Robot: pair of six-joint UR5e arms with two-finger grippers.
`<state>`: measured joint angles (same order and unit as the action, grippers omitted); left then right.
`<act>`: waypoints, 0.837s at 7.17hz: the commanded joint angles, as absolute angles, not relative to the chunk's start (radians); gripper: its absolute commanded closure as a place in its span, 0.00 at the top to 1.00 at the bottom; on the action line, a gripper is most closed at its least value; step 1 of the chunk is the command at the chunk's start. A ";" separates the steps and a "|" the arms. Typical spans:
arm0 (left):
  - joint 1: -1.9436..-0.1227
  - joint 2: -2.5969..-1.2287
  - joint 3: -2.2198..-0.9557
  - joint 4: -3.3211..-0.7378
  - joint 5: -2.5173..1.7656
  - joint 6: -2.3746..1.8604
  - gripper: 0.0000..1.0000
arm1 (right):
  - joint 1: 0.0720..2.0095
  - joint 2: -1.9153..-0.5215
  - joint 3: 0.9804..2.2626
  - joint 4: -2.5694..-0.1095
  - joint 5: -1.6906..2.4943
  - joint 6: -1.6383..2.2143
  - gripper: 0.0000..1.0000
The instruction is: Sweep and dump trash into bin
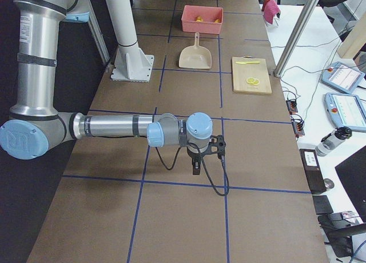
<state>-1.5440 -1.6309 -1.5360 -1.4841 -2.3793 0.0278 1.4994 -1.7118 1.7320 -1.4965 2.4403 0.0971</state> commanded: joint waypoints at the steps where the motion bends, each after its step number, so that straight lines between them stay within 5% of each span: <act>1: -1.546 -1.631 -1.537 -1.485 -2.382 0.011 1.00 | 1.525 -1.713 1.674 -1.488 2.450 0.091 1.00; 6: -1.546 -1.631 -1.539 -1.485 -2.379 0.011 1.00 | 1.615 -1.697 1.710 -1.494 2.413 0.094 1.00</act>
<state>-1.5458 -1.6306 -1.5385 -1.4849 -2.3805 0.0108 1.6006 -1.6981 1.6860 -1.4879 2.4134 0.0921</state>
